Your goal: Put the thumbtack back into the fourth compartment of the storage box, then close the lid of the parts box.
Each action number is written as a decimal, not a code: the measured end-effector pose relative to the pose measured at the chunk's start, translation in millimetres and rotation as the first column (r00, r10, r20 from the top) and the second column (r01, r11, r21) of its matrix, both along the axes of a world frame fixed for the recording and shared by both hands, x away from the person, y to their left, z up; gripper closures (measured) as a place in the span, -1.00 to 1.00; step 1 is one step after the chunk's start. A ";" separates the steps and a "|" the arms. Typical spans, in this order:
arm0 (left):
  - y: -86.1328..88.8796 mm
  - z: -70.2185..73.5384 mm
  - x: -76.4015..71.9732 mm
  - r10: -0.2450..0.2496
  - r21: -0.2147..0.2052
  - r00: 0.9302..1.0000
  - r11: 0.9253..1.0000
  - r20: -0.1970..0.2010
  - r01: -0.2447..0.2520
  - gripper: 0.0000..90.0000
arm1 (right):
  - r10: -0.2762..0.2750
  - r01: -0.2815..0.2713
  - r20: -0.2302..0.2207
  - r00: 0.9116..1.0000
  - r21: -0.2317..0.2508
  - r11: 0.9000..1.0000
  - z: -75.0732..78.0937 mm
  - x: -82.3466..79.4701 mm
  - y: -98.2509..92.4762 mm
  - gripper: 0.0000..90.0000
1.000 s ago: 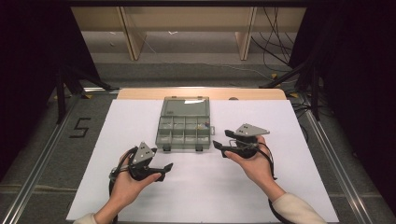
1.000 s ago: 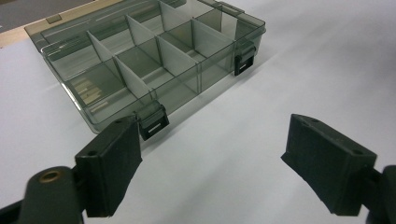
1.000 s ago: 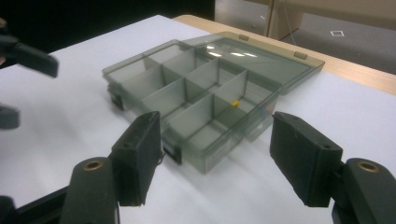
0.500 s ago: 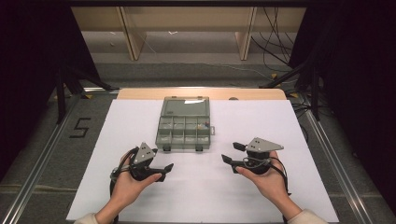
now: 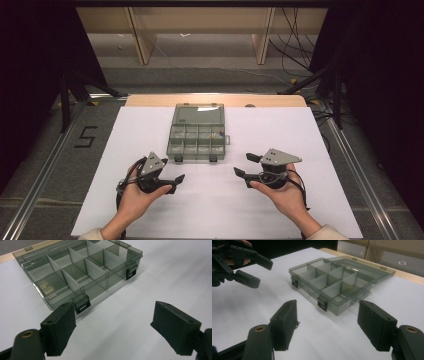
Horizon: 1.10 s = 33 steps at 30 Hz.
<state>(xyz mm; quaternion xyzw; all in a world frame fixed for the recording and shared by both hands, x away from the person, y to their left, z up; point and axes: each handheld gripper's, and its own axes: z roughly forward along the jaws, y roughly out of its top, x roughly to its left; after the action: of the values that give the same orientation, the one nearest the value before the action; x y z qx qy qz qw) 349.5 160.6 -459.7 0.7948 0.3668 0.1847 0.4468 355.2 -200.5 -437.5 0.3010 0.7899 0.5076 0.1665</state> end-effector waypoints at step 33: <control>5.4 -1.8 7.7 0.047 -0.010 0.999 0.999 0.007 -0.047 -0.51 | -0.005 0.005 0.004 1.000 0.022 1.000 -4.5 -14.9 -15.6 -0.33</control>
<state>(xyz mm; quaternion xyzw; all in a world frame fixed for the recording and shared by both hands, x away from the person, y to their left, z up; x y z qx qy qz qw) 357.2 166.1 -461.5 0.7830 0.3846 0.1964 0.4476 340.3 -216.1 -442.1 0.3037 0.7833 0.5165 0.1660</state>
